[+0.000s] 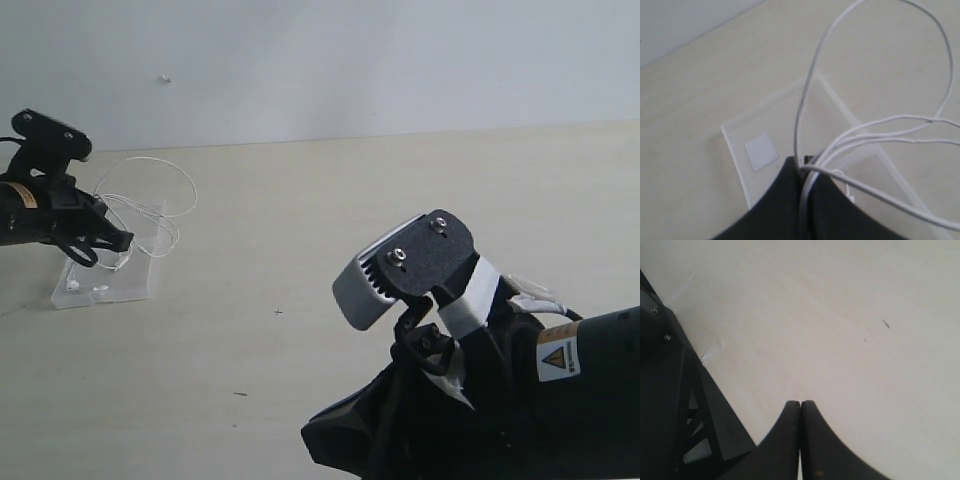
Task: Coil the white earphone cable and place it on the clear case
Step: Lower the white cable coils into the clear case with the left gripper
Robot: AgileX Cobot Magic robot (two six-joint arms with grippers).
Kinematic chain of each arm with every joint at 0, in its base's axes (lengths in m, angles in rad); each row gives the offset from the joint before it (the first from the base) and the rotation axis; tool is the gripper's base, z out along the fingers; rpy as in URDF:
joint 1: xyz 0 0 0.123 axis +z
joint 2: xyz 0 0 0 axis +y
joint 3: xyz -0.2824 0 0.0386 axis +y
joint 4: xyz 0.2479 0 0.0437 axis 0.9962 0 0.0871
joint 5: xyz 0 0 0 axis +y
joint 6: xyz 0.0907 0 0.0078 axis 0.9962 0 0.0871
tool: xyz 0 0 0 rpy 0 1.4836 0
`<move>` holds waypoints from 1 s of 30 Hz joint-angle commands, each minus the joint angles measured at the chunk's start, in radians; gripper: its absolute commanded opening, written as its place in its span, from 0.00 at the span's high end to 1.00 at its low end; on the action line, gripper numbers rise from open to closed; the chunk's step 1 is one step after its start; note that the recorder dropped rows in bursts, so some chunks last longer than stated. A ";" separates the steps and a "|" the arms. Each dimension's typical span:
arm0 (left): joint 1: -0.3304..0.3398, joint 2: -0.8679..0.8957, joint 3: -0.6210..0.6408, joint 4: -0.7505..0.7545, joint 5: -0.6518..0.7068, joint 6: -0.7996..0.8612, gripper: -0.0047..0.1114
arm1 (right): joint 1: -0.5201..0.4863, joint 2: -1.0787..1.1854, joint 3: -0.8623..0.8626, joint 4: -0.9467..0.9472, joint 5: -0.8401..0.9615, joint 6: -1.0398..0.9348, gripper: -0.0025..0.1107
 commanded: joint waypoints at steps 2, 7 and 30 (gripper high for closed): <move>0.007 0.001 -0.003 -0.005 0.032 -0.077 0.96 | -0.004 -0.011 0.004 -0.004 -0.023 -0.011 0.98; 0.007 0.001 -0.003 -0.005 0.071 -0.102 0.96 | -0.004 -0.011 0.004 -0.004 -0.025 -0.011 0.98; 0.049 0.001 -0.003 -0.005 0.158 -0.081 0.96 | -0.004 -0.011 0.004 -0.004 -0.025 -0.011 0.98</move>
